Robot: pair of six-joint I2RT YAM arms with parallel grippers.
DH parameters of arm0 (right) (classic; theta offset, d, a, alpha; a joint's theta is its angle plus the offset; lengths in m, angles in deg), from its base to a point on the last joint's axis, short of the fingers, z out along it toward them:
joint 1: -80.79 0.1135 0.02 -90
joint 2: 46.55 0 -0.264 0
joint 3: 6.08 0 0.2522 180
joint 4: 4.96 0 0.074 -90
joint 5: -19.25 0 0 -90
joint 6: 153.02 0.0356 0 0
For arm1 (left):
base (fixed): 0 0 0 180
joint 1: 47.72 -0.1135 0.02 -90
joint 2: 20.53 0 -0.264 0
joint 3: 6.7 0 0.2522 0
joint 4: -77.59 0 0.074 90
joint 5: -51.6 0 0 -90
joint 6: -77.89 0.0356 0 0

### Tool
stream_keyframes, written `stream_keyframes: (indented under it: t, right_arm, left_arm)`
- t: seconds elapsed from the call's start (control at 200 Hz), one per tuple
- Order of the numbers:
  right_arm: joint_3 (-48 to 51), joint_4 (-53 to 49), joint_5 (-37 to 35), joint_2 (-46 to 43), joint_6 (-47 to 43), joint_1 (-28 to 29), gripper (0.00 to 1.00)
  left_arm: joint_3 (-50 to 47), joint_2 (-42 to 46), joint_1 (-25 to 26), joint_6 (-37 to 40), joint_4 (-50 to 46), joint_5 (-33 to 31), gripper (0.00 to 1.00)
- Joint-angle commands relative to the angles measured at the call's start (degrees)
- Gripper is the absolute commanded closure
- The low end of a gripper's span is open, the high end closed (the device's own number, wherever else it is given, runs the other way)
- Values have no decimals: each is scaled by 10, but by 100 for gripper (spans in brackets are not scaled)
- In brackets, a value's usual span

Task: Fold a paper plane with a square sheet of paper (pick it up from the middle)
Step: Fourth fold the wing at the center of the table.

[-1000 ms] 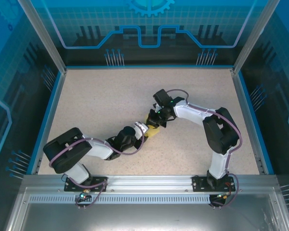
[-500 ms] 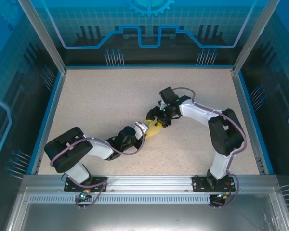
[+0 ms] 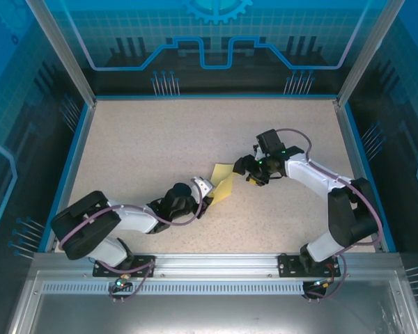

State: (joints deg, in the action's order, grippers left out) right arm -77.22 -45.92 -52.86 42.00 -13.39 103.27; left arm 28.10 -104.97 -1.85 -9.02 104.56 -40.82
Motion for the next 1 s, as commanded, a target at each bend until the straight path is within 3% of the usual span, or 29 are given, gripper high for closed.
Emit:
stream_keyframes:
  t: [0.0,0.26,0.4,0.51,0.695,0.835,0.995]
  right_arm:
    - [9,-6,-14,-23,-7,-16,38]
    - [20,-21,-28,-67,-6,-41,38]
    - [23,-33,-36,-89,-12,-48,38]
    - [31,-36,-45,-105,-15,-53,37]
    - [45,-24,-55,-116,-38,-57,37]
    - [54,21,-12,-102,-68,-51,38]
    - [44,56,37,-57,-77,-22,44]
  left_arm:
    - [-6,42,-3,-9,-15,27,100]
    - [2,173,-3,-5,-87,3,100]
    - [11,192,-3,-10,-110,2,100]
    - [21,162,-3,-18,-104,-2,100]
    - [60,62,6,-20,-90,-76,100]
    - [92,-2,12,-30,-93,-184,100]
    - [94,-24,16,-53,-76,-229,100]
